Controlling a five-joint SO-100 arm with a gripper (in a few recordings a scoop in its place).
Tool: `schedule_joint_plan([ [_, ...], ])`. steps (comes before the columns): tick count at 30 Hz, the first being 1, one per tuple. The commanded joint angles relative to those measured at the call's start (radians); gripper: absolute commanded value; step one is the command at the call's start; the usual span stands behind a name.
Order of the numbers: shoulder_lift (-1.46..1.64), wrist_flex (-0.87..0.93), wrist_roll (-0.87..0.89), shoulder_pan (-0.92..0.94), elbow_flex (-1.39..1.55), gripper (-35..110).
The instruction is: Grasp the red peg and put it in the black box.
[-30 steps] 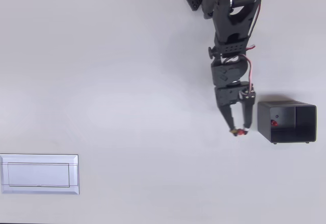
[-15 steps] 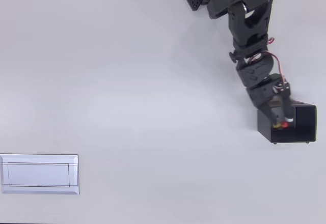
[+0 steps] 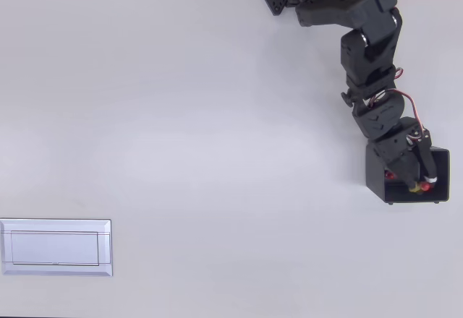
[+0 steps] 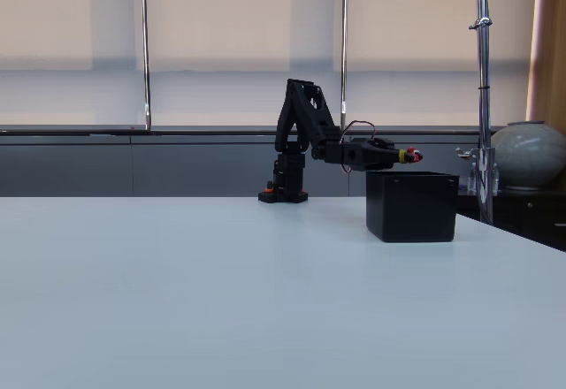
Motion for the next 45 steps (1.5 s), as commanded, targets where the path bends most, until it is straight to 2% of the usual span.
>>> schedule_joint_plan([
  [1,-0.006,-0.026,0.000,-0.021,0.052,3],
  [11,-0.051,-0.032,-0.038,-0.006,0.000,25],
  [23,-0.130,-0.043,-0.052,0.014,-0.029,24],
  [25,-0.178,-0.038,-0.061,0.023,-0.057,20],
  [29,-0.354,0.002,-0.095,0.041,-0.164,1],
  [34,-0.732,0.141,-0.161,0.101,-0.380,0],
  [37,-1.025,0.314,-0.206,0.176,-0.541,0],
  [39,-1.206,0.574,-0.207,0.236,-0.592,0],
  [42,-1.408,1.057,-0.204,0.314,-0.583,0],
  [45,-1.594,1.362,-0.175,0.350,-0.641,0],
])
